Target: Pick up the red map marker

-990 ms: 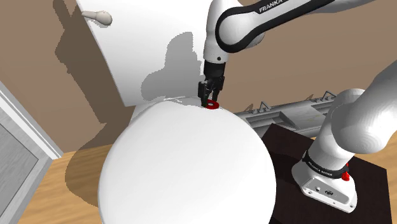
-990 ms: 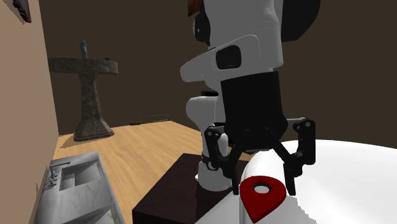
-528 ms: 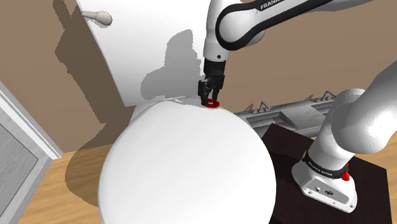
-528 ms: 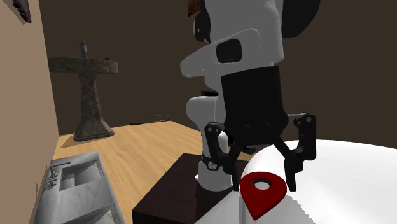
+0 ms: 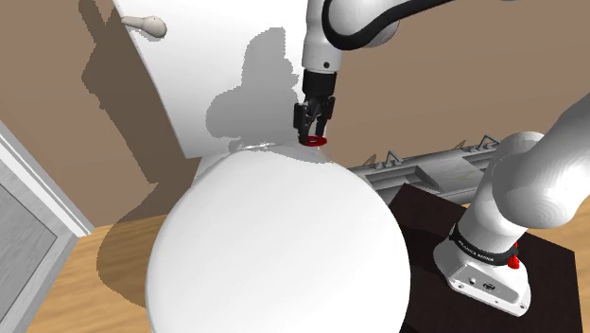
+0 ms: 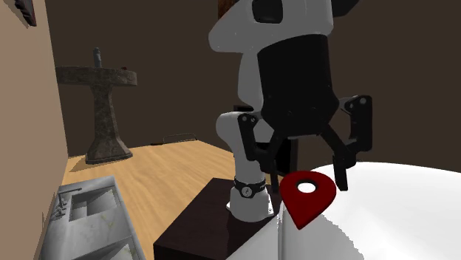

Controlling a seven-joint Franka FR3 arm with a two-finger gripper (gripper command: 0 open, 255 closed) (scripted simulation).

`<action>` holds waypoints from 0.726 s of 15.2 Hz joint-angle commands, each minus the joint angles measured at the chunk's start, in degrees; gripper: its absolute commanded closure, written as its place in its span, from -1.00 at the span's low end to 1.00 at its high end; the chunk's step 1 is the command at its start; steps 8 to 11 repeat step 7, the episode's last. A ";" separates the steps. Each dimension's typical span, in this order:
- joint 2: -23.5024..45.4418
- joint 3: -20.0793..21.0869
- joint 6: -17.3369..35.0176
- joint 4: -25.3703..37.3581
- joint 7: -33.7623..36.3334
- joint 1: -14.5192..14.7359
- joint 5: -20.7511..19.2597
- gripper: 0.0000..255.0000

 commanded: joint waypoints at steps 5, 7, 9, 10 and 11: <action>-0.77 -0.28 -4.80 4.05 0.73 -0.14 -0.42 1.00; -0.78 -0.29 -4.91 4.16 0.75 -0.15 -0.43 1.00; -0.78 -0.29 -4.91 4.16 0.75 -0.15 -0.43 1.00; -0.78 -0.29 -4.91 4.16 0.75 -0.15 -0.43 1.00; -0.78 -0.29 -4.91 4.16 0.75 -0.15 -0.43 1.00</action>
